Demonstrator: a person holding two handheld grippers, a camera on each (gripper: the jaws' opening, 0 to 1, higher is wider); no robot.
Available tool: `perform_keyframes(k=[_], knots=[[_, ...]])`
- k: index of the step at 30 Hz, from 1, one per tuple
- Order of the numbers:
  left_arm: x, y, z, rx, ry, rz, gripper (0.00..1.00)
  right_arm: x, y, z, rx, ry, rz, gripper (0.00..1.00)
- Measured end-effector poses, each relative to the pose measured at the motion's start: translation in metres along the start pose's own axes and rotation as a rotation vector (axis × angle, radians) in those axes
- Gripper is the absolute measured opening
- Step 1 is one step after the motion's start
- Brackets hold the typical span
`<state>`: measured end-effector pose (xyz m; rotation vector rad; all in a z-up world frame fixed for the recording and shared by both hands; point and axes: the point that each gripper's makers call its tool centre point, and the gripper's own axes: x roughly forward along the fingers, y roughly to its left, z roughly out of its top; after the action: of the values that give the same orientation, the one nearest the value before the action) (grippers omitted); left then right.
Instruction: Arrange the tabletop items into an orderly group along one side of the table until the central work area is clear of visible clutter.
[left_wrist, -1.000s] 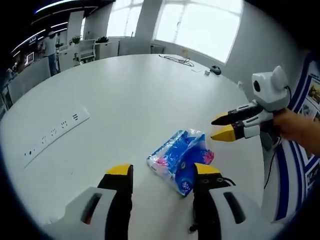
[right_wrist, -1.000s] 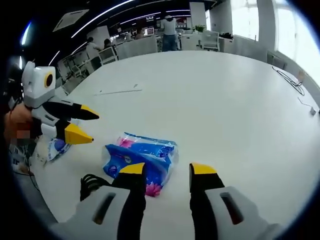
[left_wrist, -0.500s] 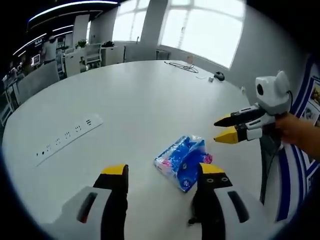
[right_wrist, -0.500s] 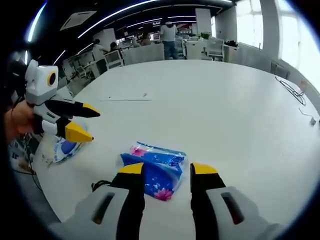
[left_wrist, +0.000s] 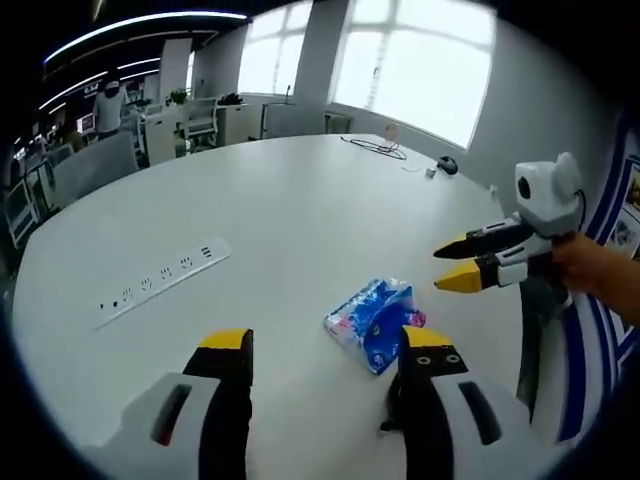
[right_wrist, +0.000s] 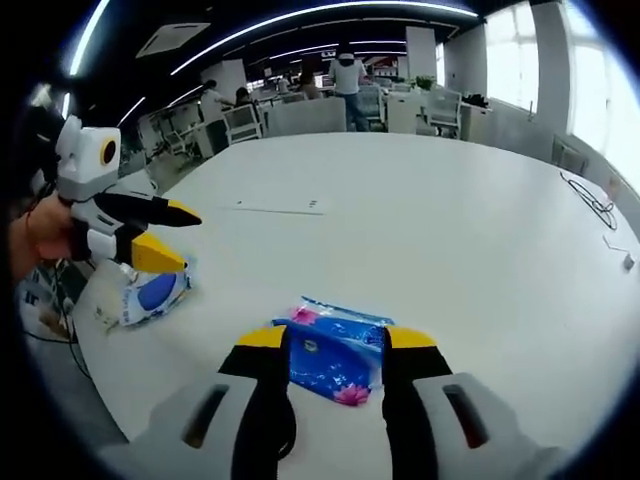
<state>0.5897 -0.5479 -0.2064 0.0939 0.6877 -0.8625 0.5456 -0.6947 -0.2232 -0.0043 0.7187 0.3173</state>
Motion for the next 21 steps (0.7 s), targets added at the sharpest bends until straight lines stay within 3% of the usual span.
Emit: perform_keyframes(k=[7, 21], knots=[[-0.026, 0.002, 0.006, 0.006, -0.034, 0.019, 0.59, -0.007, 0.018, 0.009, -0.033, -0.015, 0.029, 0.35], [-0.089, 0.028, 0.014, 0.005, -0.104, 0.072, 0.59, -0.015, 0.068, 0.032, -0.124, -0.035, 0.113, 0.37]])
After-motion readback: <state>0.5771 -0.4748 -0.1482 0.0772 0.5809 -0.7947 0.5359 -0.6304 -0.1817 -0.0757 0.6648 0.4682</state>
